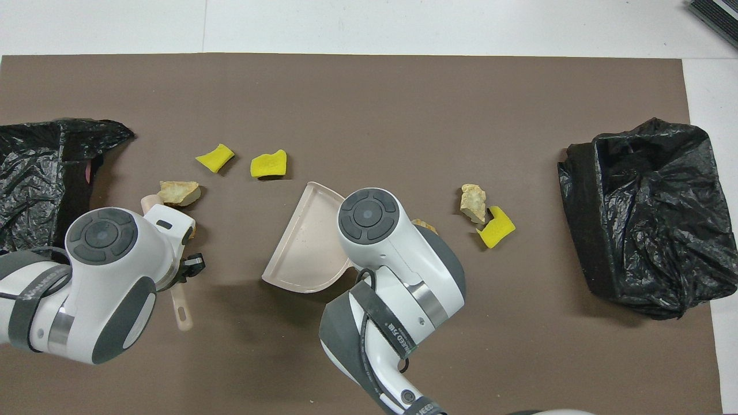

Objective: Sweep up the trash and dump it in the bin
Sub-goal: 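Tilt the dustpan with the right gripper while the left gripper grasps the brush, then sweep debris toward the dustpan with the brush in the left gripper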

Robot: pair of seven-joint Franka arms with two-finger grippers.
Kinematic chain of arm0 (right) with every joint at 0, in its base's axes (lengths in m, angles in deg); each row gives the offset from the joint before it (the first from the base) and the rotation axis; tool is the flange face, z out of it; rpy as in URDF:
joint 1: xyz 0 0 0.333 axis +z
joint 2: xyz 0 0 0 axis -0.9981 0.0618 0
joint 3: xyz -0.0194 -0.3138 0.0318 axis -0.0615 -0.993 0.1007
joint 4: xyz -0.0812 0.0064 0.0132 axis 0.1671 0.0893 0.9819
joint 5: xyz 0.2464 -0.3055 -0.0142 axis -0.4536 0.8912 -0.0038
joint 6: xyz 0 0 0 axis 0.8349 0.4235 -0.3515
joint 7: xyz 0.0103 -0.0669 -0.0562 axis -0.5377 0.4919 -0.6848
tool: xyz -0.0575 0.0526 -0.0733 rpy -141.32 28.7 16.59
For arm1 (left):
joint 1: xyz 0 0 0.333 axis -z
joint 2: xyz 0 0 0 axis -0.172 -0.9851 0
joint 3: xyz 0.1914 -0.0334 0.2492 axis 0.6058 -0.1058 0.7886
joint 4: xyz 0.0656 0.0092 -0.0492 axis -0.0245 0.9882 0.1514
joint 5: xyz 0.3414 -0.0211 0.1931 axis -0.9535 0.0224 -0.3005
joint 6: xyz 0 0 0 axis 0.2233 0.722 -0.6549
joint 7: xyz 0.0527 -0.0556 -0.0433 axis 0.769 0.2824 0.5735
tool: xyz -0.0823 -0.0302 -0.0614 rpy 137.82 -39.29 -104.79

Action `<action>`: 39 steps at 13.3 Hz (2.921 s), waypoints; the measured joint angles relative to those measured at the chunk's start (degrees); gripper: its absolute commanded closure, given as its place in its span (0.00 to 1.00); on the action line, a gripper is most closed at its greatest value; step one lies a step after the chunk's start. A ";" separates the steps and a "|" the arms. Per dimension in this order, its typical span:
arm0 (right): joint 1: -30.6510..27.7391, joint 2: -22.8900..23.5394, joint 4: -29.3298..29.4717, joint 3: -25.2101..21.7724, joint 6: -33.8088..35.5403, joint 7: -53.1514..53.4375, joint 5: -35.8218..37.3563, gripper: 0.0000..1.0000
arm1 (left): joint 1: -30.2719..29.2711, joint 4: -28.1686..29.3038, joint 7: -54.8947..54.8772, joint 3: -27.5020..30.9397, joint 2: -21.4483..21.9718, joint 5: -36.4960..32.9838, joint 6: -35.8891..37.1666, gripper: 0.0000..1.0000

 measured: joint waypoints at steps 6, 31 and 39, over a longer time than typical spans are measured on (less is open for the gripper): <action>0.56 0.53 -0.23 0.04 -1.08 1.02 0.00 1.00 | -6.79 -2.85 -17.21 0.35 -0.67 -0.18 0.34 1.00; 0.90 0.81 -0.26 0.04 -1.55 1.96 0.01 1.00 | 10.06 -10.44 -42.23 0.03 -2.47 7.92 0.83 1.00; 0.90 0.81 -0.26 0.04 -1.55 1.97 0.01 1.00 | 2.29 -19.38 -64.03 0.43 -15.62 7.85 -8.60 1.00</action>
